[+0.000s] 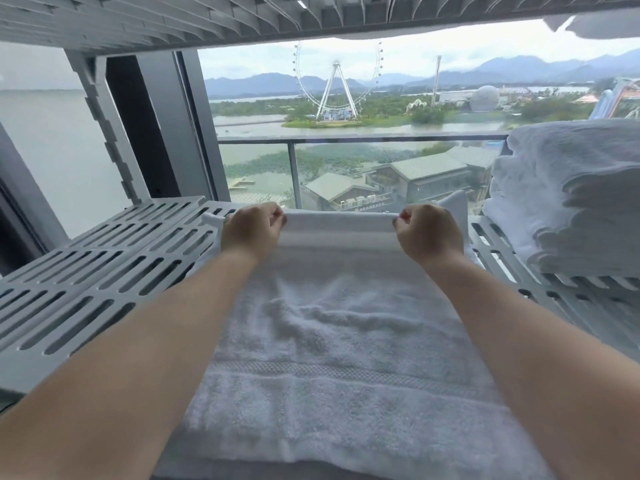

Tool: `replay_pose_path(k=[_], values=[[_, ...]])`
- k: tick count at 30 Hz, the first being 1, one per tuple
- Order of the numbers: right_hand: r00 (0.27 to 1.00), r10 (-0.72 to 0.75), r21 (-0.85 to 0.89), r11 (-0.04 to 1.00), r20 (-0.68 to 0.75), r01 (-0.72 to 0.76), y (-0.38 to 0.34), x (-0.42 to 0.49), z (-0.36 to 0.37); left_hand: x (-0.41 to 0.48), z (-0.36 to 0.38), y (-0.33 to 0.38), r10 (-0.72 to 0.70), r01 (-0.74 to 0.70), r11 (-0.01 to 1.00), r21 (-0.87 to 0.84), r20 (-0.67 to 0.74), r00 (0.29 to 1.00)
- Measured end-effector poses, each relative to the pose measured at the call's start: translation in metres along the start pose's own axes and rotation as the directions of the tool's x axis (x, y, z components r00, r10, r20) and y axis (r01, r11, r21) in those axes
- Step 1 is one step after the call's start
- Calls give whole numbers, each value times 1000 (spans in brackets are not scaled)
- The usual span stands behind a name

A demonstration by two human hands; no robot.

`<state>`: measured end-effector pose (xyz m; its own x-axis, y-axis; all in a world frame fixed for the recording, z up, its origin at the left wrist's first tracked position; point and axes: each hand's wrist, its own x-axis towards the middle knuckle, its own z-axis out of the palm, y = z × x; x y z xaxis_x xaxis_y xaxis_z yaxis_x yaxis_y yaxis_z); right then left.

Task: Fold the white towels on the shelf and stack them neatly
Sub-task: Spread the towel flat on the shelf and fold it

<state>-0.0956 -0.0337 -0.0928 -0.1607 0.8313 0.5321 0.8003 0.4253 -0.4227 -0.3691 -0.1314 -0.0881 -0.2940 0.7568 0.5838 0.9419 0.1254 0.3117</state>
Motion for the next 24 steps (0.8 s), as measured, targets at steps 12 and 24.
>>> replay_pose_path(k=[12, 24], values=[[999, -24, -90, 996, -23, 22, -34, -40, -49, -17, -35, -18, 161, -162, 983, -83, -20, 987], [992, 106, -275, 958, 66, -84, -25, -133, -51, -86, -51, -32, 288, -284, 958, -49, 120, 950]])
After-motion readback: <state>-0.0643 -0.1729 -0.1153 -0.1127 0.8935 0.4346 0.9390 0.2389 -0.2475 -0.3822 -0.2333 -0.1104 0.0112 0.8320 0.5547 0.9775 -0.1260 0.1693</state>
